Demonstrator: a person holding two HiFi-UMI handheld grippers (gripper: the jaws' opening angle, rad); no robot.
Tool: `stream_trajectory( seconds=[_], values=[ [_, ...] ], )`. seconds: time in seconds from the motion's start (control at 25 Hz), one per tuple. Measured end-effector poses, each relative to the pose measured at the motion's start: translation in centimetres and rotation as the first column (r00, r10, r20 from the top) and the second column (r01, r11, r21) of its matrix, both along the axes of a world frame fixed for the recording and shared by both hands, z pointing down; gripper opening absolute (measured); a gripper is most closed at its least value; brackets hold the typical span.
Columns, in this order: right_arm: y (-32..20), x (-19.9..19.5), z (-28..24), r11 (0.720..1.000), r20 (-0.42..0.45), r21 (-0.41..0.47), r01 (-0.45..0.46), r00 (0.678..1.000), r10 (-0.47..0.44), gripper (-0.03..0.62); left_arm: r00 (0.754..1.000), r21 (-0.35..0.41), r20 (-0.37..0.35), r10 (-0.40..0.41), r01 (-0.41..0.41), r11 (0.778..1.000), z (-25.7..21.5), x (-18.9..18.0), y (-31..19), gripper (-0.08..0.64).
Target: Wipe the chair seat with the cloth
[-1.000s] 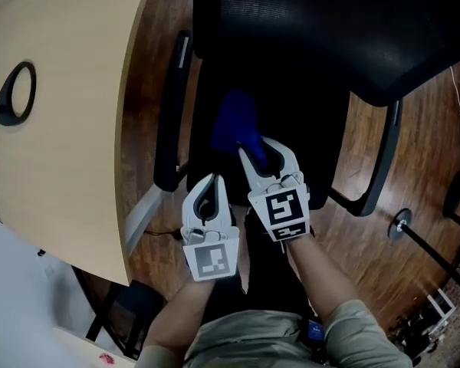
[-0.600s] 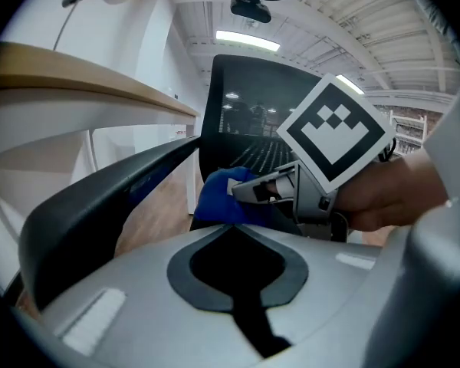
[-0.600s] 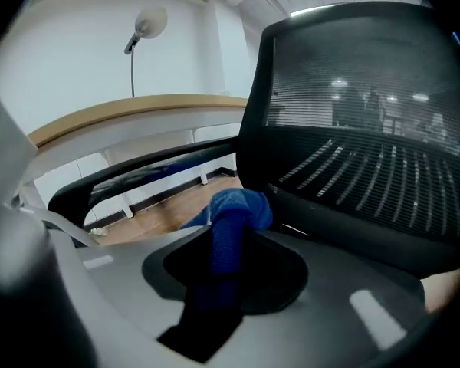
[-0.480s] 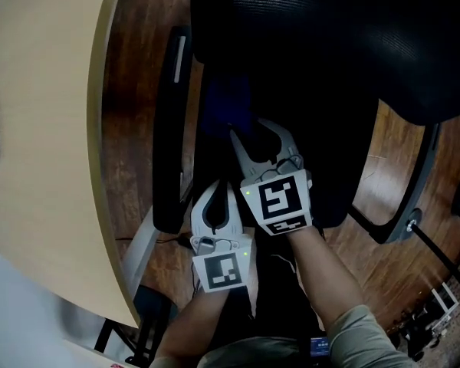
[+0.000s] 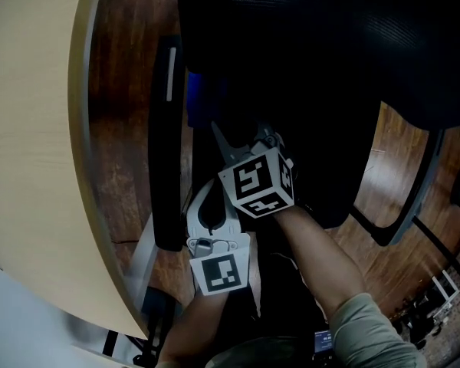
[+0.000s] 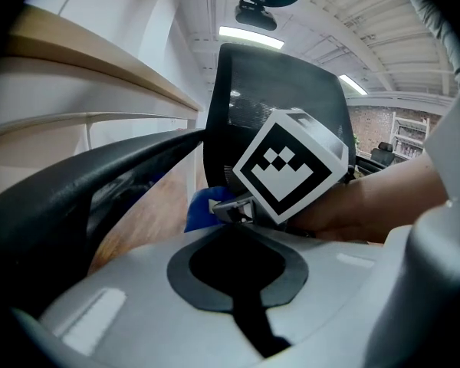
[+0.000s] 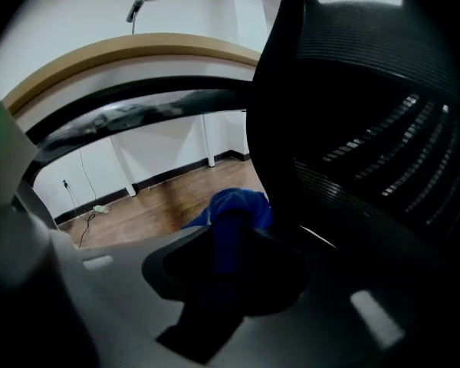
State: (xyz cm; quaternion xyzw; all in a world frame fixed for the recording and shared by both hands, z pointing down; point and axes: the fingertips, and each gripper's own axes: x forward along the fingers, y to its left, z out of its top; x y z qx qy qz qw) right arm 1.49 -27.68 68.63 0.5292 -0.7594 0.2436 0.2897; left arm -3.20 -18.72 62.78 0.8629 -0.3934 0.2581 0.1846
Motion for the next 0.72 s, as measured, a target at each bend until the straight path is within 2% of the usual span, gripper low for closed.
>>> stream_trajectory(
  seconds=[0.24, 0.48, 0.72],
  values=[
    [-0.6, 1.2, 2.0, 0.999, -0.019, -0.018, -0.029, 0.999, 0.029, 0.106, 1.0, -0.016, 0.016, -0.003, 0.003, 1.0, 2.0, -0.2, -0.4, 0.005],
    [0.4, 4.6, 0.7, 0.995, -0.027, -0.031, -0.095, 0.995, 0.094, 0.106, 1.0, -0.017, 0.029, 0.003, -0.002, 1.0, 1.0, 1.1, -1.1, 0.005],
    [3.5, 10.7, -0.2, 0.974, -0.055, -0.041, -0.221, 0.974, 0.218, 0.106, 0.996, -0.002, 0.017, 0.092, -0.092, 0.996, -0.1, 5.2, -0.4, 0.005]
  ],
)
